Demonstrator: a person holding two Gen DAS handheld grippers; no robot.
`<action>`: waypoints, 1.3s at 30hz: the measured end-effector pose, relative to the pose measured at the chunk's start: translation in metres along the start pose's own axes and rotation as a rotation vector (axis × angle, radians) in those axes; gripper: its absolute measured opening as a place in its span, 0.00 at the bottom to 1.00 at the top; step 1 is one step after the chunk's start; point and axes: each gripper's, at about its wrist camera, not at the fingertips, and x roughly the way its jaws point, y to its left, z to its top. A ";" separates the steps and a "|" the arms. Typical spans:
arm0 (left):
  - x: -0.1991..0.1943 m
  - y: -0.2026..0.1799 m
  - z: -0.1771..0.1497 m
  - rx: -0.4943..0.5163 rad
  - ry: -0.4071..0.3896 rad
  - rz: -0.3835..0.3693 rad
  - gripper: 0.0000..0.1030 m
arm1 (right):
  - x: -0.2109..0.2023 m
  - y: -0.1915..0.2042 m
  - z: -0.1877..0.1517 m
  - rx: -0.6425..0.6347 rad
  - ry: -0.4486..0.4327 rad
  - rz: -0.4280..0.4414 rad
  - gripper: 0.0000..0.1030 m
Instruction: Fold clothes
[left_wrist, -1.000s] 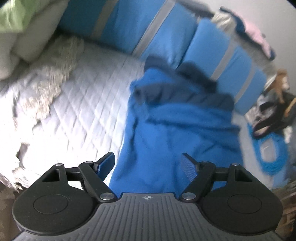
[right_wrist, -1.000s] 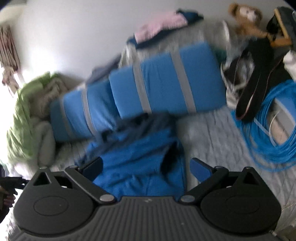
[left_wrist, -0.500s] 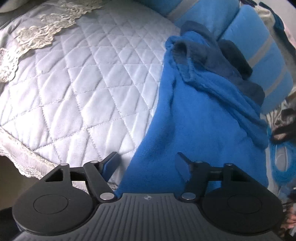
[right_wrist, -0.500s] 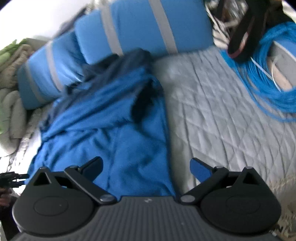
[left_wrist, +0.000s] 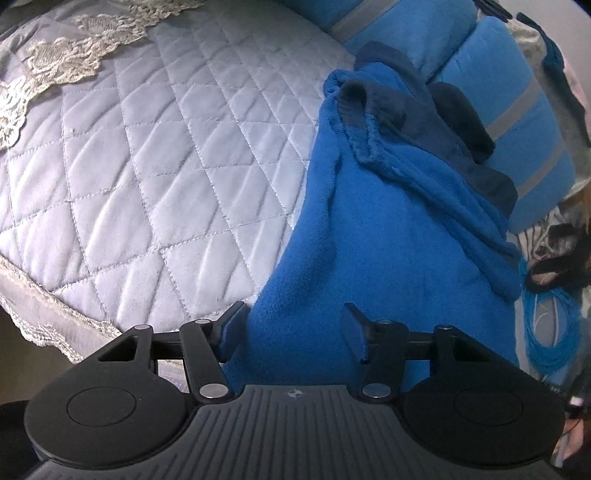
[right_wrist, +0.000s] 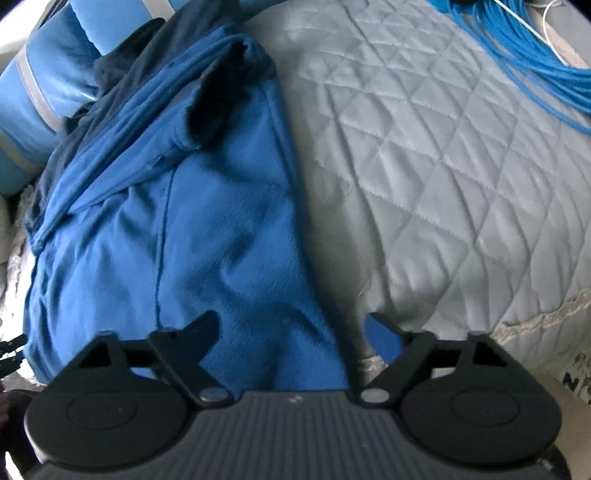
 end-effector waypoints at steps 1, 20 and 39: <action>0.000 0.000 0.000 -0.003 0.000 0.000 0.53 | 0.001 -0.001 -0.001 0.007 0.008 -0.001 0.69; -0.067 -0.021 -0.007 0.019 -0.124 -0.152 0.06 | -0.065 0.014 -0.025 -0.013 -0.151 0.204 0.08; -0.067 -0.028 0.066 -0.117 -0.210 -0.298 0.06 | -0.113 0.030 0.039 -0.009 -0.364 0.331 0.06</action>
